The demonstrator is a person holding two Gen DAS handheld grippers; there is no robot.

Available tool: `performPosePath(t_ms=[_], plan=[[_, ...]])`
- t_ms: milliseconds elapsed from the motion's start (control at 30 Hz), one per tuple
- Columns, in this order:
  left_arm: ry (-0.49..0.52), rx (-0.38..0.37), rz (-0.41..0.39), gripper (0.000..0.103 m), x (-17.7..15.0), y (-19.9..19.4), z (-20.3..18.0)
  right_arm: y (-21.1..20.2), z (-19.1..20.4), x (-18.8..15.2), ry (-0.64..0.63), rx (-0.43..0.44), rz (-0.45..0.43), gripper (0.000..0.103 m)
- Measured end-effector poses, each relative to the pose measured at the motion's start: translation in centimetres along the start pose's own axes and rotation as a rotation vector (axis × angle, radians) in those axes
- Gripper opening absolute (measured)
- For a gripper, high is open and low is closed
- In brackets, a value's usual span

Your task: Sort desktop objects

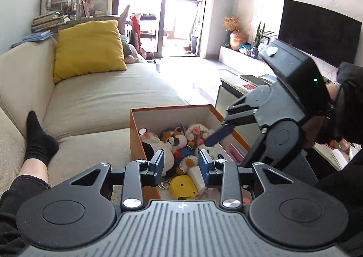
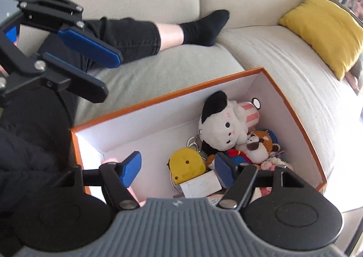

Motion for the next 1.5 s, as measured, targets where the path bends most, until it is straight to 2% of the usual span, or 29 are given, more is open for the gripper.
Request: performPosePath(t_ms=[33,133,167,300,333,467,533,600,800,900,1167,1500], plan=[[-0.002,0.018,-0.021,0.048,0.2,-0.2,-0.1,-0.7,0.2,-0.1,0.029,-0.013,-0.024,0.074],[-0.002,0.069,-0.079,0.056,0.9,-0.7,-0.1,-1.9,0.8,-0.1,0.098,-0.061,-0.077,0.076],[-0.004,0.097,-0.1,0.063,1.2,-0.9,-0.1,-2.4,1.0,-0.2,0.119,-0.078,-0.087,0.076],[-0.026,0.161,-0.175,0.07,1.6,-1.8,-0.2,-4.0,1.2,-0.8,0.232,-0.151,-0.143,0.081],[-0.035,0.176,-0.184,0.075,1.6,-2.1,-0.3,-4.3,1.2,-1.0,0.262,-0.173,-0.156,0.081],[-0.068,0.236,-0.217,0.086,1.4,-2.5,-0.1,-4.8,1.2,-2.0,0.365,-0.269,-0.169,0.083],[-0.072,0.268,-0.218,0.088,0.9,-2.3,0.0,-4.4,1.1,-2.7,0.42,-0.33,-0.156,0.084],[-0.076,0.304,-0.195,0.088,0.0,-1.8,0.1,-3.9,1.1,-3.5,0.478,-0.367,-0.143,0.085],[-0.096,0.327,-0.08,0.088,-3.1,-0.4,0.6,-2.0,2.4,-5.5,0.544,-0.404,-0.078,0.085],[-0.124,0.366,-0.015,0.088,-4.1,0.1,1.2,-1.4,2.8,-6.4,0.603,-0.383,-0.064,0.085],[-0.178,0.362,0.099,0.088,-6.1,1.4,1.8,-0.2,3.4,-7.7,0.65,-0.362,-0.01,0.085],[-0.205,0.346,0.142,0.088,-7.0,1.9,1.7,0.7,4.2,-7.8,0.636,-0.329,0.02,0.086]])
Point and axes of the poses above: each gripper's, at about its wrist camera, not at the fingertips, and y roughly the way its jaws point, z to its left, x to its top, the point moved 8 cm from there along y, roughly the way its jaws point, and after that the axes turned 10 degrees about -y, right-handed, at the moved point
